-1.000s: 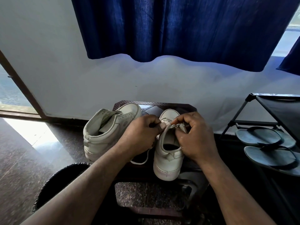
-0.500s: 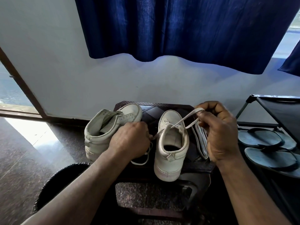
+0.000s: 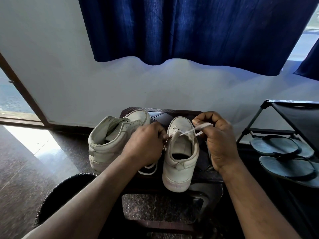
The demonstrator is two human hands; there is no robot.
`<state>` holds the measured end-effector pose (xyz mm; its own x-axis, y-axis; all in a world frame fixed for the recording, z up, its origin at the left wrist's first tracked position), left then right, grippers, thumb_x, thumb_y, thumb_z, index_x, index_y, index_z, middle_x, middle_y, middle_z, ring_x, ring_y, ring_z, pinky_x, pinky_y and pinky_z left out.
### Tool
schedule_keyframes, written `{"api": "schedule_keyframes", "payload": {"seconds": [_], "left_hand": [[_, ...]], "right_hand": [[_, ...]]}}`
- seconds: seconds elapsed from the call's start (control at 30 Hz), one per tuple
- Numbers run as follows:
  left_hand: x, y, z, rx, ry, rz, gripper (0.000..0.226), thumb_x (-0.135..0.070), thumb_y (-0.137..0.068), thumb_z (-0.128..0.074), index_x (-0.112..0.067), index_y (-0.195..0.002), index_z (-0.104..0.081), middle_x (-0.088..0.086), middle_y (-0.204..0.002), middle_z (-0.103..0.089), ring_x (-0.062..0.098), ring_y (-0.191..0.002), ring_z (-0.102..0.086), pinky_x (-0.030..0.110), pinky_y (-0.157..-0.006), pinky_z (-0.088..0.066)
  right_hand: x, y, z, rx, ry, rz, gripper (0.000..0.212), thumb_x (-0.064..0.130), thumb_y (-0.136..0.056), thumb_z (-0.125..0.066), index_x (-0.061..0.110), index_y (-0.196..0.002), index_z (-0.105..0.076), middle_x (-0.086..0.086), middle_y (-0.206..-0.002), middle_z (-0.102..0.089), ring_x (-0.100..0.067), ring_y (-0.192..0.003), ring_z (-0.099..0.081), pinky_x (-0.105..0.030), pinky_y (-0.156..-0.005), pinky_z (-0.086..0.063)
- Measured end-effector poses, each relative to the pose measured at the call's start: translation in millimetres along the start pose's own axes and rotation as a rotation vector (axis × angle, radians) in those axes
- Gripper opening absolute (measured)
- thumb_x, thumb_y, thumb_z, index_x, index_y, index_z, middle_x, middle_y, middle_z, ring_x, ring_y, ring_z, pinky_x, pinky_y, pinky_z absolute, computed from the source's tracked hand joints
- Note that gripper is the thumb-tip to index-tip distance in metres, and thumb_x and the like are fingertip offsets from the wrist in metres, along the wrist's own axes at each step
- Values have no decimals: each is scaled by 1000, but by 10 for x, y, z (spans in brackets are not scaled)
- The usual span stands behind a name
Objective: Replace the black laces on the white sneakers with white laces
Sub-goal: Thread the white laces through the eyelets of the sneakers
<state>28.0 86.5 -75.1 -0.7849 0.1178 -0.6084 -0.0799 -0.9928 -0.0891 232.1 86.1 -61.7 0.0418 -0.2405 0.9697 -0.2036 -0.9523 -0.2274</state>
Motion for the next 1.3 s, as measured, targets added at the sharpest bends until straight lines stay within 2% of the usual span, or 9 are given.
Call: {"api": "schedule_keyframes", "payload": {"seconds": [0.07,0.17,0.37,0.53,0.63,0.77,1.03,1.17,1.3], "left_hand": [[43,44,15,12,-244,20,8,-28,-98,-58,-23,-95,-64,2,-100,-71,29,-95,-67,34,-72,-48],[71,68,-3,28,-329,16,9,-28,-98,-58,-21,-92,-60,2,-99,-71,30,-94,-67,35,-70,-48],[34,-22,13,61,322,14,13,-28,-101,-63,-29,-88,-67,-11,-81,-72,-5,-51,-53,25,-59,-42],[-52,10,-56,116,310,-47,11,-29,-99,-68,-26,-89,-67,-13,-67,-61,-4,-45,-46,18,-54,-39],[-54,-9,28,51,129,-81,13,-30,-98,-67,-28,-85,-63,-11,-76,-64,-2,-63,-58,19,-61,-46],[18,0,88,-12,-231,-64,3,-26,-92,-62,-28,-91,-65,-6,-100,-65,23,-91,-62,36,-78,-52],[-109,12,120,-18,287,-158,8,-22,-93,-75,-27,-94,-69,-8,-82,-71,3,-71,-62,14,-64,-43],[-178,33,115,-63,248,-282,19,-18,-90,-77,-31,-102,-69,-10,-94,-68,2,-82,-63,18,-69,-45],[-244,75,183,-120,142,-400,20,-22,-90,-75,-34,-104,-70,-14,-104,-62,4,-89,-64,27,-76,-52]], "right_hand": [[-75,-17,6,1,19,-54,7,12,-78,-73,18,-80,-72,-3,-80,-70,-14,-78,-60,-32,-74,-48],[-152,-28,44,-15,53,-113,9,12,-77,-73,20,-77,-74,-1,-80,-72,-13,-78,-62,-37,-77,-47],[-105,-37,30,-19,25,-86,20,1,-82,-73,19,-76,-74,0,-75,-69,-14,-75,-60,-35,-73,-46],[-98,-18,-10,-34,22,-80,19,-1,-85,-71,17,-78,-74,-1,-74,-68,-16,-73,-57,-35,-72,-45],[-85,-19,-23,-48,37,-63,16,0,-83,-72,16,-80,-73,-2,-75,-69,-16,-73,-58,-33,-70,-47],[-178,-32,13,-79,97,-116,11,16,-65,-73,22,-74,-74,-7,-83,-74,-19,-76,-64,-39,-74,-52],[-104,-20,-11,4,60,-70,25,-12,-79,-63,9,-88,-74,-11,-92,-75,-16,-84,-65,-34,-77,-52],[26,59,-155,196,146,-7,20,4,-78,-63,11,-93,-75,-1,-96,-77,-3,-80,-64,-17,-70,-50],[65,96,-179,219,548,153,18,9,-84,-77,26,-85,-75,23,-84,-70,3,-77,-63,-12,-70,-45]]}}
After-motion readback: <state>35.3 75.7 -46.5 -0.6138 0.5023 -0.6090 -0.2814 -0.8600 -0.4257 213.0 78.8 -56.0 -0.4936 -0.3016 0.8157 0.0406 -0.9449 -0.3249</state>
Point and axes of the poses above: each hand's wrist, its own y-axis away from the middle knuckle, its own z-axis out of the back of the hand, x = y × z, the point moved 8 cm from there along -y, towards the middle knuckle
